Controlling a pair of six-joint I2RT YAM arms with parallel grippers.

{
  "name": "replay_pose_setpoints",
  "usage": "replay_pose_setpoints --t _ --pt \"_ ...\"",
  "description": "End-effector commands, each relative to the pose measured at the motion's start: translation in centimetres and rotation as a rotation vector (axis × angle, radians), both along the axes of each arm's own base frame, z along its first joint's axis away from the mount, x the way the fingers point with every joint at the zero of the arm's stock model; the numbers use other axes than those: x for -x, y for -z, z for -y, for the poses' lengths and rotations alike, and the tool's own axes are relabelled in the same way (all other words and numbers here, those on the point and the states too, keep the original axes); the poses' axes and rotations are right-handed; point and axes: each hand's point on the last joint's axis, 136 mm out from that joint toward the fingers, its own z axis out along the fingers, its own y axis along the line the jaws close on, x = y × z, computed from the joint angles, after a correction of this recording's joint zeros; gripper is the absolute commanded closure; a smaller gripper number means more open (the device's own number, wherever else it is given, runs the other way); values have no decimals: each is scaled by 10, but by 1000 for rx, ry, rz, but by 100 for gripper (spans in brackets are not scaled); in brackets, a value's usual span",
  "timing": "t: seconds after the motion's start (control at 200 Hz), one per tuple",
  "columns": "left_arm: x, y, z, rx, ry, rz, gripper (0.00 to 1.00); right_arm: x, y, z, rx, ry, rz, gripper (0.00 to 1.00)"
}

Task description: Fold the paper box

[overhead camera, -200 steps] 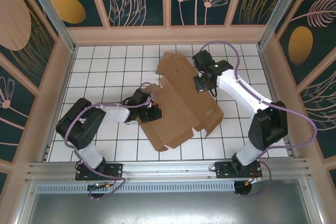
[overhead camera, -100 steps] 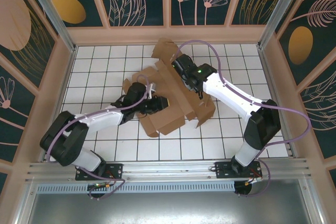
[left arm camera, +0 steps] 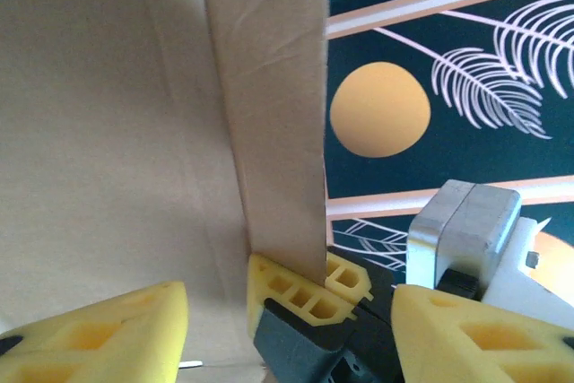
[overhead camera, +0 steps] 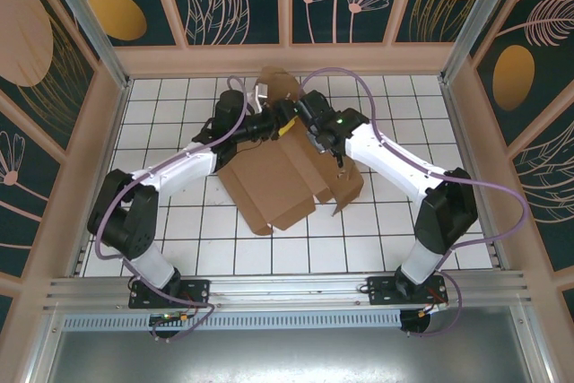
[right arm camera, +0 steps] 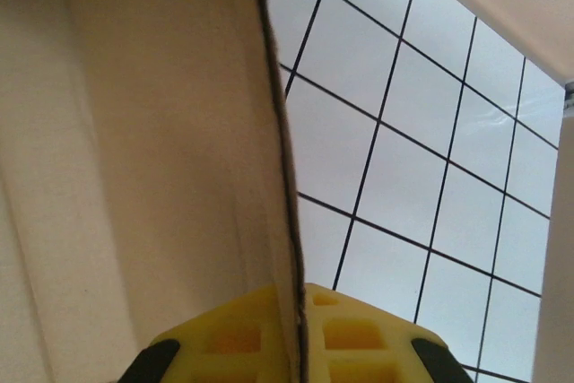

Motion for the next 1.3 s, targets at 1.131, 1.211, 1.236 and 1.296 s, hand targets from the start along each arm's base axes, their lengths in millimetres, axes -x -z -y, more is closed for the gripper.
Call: replay_pose_setpoints --t 1.131,1.211,1.236,1.296 --pt "-76 -4 -2 -128 -24 -84 32 2 -1 -11 10 -39 17 100" --pt "-77 -8 0 -119 -20 -78 32 2 0 -14 26 -45 22 100" --pt "-78 -8 0 -118 -20 -76 32 2 0 -15 30 -45 23 100" --pt "-79 -12 1 -110 -19 -69 32 3 2 -17 36 -50 22 100"
